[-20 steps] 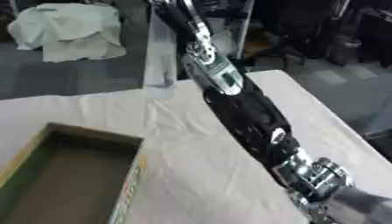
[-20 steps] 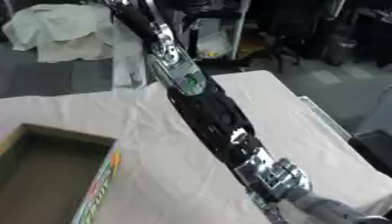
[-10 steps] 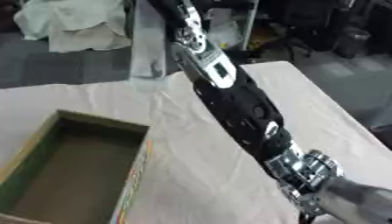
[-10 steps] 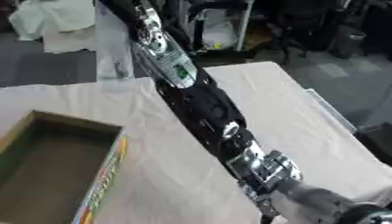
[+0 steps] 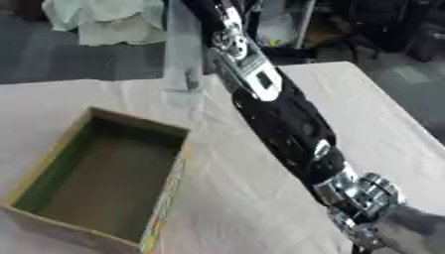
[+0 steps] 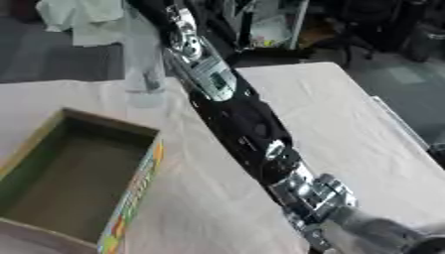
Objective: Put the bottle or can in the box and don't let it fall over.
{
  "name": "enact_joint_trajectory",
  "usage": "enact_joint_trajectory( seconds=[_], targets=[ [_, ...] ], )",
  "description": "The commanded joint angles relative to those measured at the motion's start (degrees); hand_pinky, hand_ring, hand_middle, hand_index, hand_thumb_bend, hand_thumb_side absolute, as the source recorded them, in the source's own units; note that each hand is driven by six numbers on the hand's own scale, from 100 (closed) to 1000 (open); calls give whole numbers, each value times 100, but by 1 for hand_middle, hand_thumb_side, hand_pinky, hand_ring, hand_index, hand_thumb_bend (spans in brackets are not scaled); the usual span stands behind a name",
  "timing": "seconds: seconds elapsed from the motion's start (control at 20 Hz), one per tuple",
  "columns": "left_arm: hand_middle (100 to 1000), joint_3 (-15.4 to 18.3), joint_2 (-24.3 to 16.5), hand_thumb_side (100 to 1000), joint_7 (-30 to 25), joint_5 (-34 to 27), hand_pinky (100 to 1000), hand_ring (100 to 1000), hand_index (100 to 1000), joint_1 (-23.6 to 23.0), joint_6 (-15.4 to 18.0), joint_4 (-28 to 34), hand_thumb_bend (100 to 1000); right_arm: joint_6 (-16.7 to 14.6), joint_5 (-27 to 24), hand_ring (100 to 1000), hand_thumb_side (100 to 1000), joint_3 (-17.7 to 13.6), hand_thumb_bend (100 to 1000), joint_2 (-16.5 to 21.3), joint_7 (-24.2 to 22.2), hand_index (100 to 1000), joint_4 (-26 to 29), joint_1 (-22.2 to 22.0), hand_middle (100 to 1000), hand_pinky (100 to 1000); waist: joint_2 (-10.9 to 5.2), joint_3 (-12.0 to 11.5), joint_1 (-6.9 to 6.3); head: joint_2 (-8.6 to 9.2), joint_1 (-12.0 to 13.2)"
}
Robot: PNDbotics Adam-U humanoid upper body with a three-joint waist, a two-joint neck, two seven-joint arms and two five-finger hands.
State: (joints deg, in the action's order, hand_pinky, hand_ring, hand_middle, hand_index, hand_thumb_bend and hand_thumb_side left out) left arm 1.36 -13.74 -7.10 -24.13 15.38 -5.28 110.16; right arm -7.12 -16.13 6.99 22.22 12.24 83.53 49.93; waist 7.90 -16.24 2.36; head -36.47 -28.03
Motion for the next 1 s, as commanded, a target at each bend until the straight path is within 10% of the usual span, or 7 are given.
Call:
enact_joint_trajectory(
  seconds=[0.05, 0.7, 1.0],
  targets=[
    [1000, 63, -133, 818, 56, -47, 1000, 941, 790, 46, -12, 63, 164, 180, 11, 100, 470, 25, 100, -14, 93, 168, 145, 87, 181, 100, -136, 1, -8, -84, 74],
    [1000, 209, 38, 818, 312, -330, 1000, 937, 791, 230, -164, 66, 195, 400, 0, 100, 470, 161, 100, -317, 381, 183, 128, 87, 218, 100, -153, -273, -7, -165, -285],
    [1000, 361, 104, 809, 488, -416, 1000, 935, 792, 309, -203, 99, 204, 511, 81, 251, 470, 288, 100, -380, 294, 299, -31, 44, 367, 100, -161, -354, 9, -183, -325]
  ],
)
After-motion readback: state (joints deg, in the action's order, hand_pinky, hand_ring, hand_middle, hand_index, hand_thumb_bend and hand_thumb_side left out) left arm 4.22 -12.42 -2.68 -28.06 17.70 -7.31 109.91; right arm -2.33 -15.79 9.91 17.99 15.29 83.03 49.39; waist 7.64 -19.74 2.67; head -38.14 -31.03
